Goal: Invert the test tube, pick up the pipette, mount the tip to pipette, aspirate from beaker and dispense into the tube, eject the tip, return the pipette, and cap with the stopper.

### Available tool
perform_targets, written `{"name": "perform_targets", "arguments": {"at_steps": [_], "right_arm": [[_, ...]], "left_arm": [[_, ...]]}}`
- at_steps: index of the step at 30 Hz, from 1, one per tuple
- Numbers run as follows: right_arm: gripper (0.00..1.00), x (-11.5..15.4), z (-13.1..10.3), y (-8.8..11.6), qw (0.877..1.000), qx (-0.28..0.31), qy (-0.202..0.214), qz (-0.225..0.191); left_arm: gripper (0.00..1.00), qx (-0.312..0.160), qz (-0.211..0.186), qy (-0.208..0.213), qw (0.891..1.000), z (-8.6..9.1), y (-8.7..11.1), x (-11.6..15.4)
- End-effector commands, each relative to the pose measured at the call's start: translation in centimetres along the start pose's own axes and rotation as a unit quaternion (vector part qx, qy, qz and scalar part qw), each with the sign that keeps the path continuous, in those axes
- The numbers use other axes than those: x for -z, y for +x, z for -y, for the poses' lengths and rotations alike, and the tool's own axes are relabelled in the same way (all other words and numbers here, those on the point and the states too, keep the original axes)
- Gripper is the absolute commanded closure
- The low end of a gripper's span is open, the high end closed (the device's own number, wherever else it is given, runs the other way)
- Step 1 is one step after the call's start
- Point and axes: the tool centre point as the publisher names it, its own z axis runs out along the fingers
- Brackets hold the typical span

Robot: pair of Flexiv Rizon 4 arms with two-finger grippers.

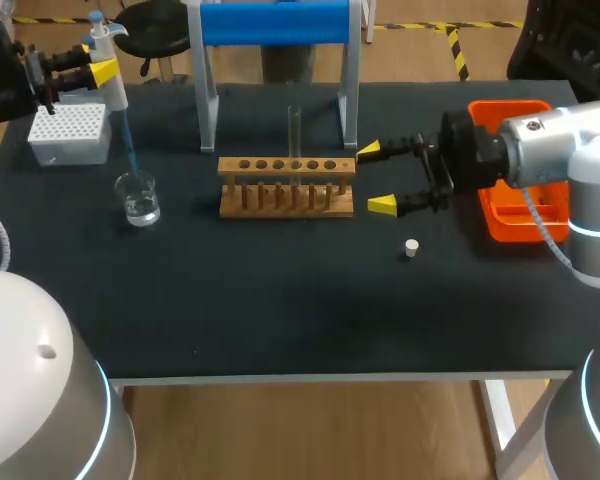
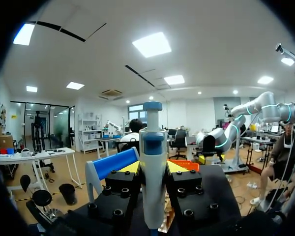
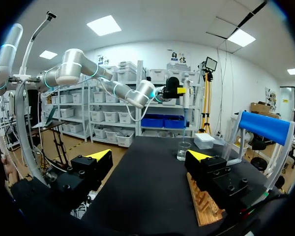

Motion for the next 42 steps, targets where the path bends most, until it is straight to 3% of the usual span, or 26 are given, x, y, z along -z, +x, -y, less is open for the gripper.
{"name": "perform_targets", "arguments": {"at_steps": [1, 8, 17, 26, 33, 42], "right_arm": [[0.00, -1.3, -1.0, 1.3, 1.000, 0.007, 0.019, 0.015], [0.00, -4.9, -2.3, 2.1, 0.999, 0.016, 0.046, 0.017], [0.00, -11.9, -2.8, 2.6, 0.996, 0.007, 0.086, 0.024], [0.00, -17.7, -2.0, 2.0, 0.991, -0.015, 0.112, 0.069], [0.00, -20.2, -0.5, 0.4, 0.985, -0.022, 0.133, 0.111], [0.00, -21.4, 1.0, -1.7, 0.975, -0.023, 0.154, 0.157]], "left_arm": [[1.00, 0.000, -0.001, 0.001, 1.000, 0.0, 0.0, 0.1], [1.00, 0.000, -0.001, 0.001, 1.000, 0.0, 0.0, 0.1], [1.00, 0.000, -0.001, 0.001, 1.000, 0.0, 0.0, 0.1], [1.00, 0.000, -0.001, 0.001, 1.000, 0.0, 0.0, 0.1], [1.00, 0.000, -0.001, 0.001, 1.000, 0.0, 0.0, 0.1], [1.00, 0.000, -0.001, 0.001, 1.000, 0.0, 0.0, 0.1]]}}
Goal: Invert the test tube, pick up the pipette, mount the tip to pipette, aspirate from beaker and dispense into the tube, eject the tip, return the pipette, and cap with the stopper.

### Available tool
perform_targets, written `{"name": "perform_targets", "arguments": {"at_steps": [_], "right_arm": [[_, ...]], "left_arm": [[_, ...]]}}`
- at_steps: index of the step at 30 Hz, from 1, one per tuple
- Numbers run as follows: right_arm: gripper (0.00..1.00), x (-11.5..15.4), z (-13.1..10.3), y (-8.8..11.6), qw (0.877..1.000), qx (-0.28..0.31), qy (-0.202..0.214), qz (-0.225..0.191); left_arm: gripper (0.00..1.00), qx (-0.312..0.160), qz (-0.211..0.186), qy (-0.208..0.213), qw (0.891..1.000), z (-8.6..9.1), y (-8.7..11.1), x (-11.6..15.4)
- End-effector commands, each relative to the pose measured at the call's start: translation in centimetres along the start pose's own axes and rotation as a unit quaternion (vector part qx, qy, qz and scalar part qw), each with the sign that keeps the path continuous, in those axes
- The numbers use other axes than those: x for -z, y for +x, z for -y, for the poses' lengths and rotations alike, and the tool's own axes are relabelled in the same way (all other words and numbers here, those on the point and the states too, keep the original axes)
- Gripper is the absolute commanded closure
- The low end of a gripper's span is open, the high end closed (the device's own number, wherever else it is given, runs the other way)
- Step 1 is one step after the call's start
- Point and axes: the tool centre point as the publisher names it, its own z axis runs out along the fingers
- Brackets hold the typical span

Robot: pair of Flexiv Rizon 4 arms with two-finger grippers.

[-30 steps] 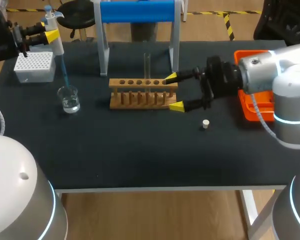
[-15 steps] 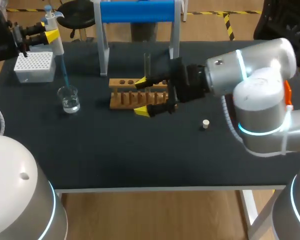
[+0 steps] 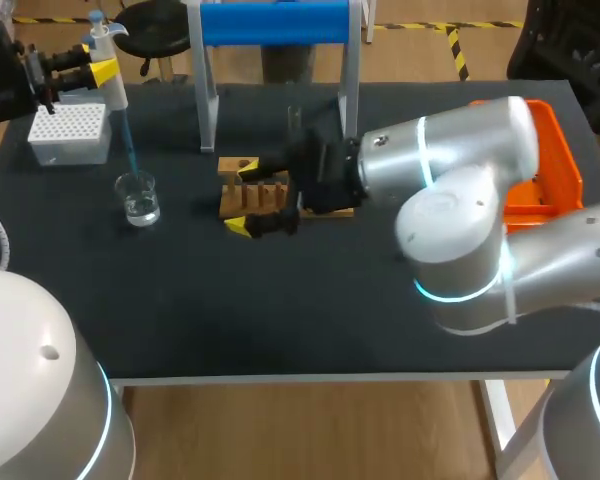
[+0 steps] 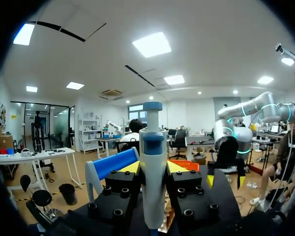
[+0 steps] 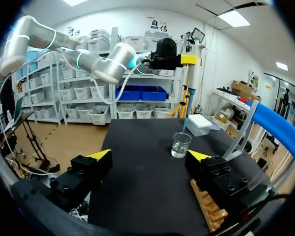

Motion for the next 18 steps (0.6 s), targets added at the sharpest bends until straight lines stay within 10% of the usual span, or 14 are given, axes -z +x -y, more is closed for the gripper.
{"name": "perform_targets", "arguments": {"at_steps": [1, 18], "right_arm": [[0.00, -4.0, 0.3, -0.4, 0.999, -0.007, 0.009, 0.032], [0.00, -6.9, 1.5, -3.0, 0.996, -0.011, 0.030, 0.080]], "left_arm": [[1.00, -0.001, -0.002, 0.001, 1.000, 0.0, 0.0, 0.1], [1.00, -0.001, -0.002, 0.001, 1.000, 0.0, 0.0, 0.1]]}}
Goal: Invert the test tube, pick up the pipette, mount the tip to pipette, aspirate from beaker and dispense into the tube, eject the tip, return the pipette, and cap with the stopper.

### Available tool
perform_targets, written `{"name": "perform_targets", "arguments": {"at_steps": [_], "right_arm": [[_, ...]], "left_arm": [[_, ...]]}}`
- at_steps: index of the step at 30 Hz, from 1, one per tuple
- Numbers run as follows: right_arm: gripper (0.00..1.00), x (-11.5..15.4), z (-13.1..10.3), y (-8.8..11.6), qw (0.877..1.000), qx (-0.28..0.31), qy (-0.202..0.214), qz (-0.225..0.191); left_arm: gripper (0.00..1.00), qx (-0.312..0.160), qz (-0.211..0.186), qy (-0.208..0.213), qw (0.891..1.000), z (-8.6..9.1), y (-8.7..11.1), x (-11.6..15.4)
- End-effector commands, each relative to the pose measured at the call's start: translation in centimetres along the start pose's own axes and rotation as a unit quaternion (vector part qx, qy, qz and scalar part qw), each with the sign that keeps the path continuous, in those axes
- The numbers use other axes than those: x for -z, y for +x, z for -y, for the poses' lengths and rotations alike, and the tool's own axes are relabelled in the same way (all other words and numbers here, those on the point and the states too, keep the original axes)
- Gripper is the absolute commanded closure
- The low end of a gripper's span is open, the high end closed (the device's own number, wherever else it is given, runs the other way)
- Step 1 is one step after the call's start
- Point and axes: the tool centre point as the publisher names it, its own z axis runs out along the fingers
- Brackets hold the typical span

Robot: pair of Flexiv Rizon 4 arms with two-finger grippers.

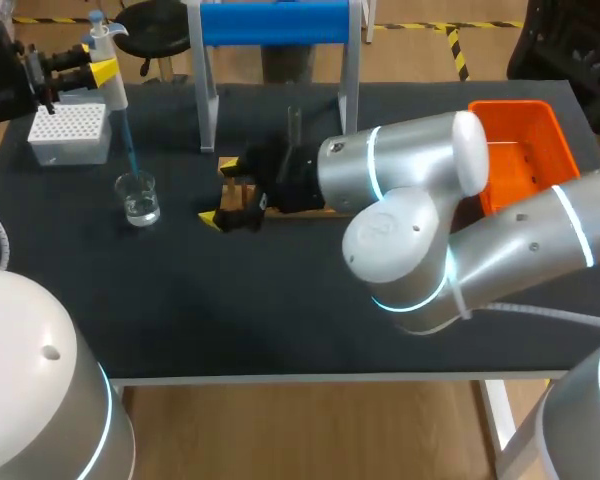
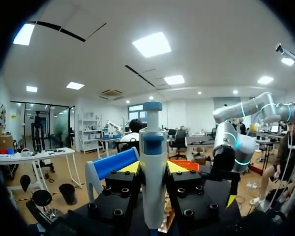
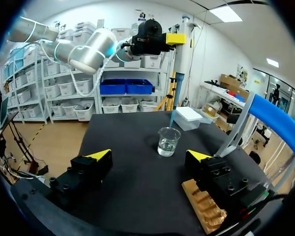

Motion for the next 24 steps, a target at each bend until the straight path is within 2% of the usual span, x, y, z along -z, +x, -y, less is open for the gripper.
{"name": "perform_targets", "arguments": {"at_steps": [1, 15, 24], "right_arm": [[0.00, -2.0, 0.2, 0.3, 1.000, 0.001, 0.003, 0.024], [0.00, -3.2, 1.4, 0.0, 0.999, 0.004, 0.017, 0.040], [0.00, -3.0, 1.1, 0.2, 0.999, 0.011, 0.019, 0.039]], "left_arm": [[1.00, -0.001, -0.002, 0.001, 1.000, -0.1, 0.0, 0.0], [1.00, -0.001, -0.002, 0.001, 1.000, -0.1, 0.0, 0.0], [1.00, -0.001, -0.002, 0.001, 1.000, -0.1, 0.0, 0.0]]}}
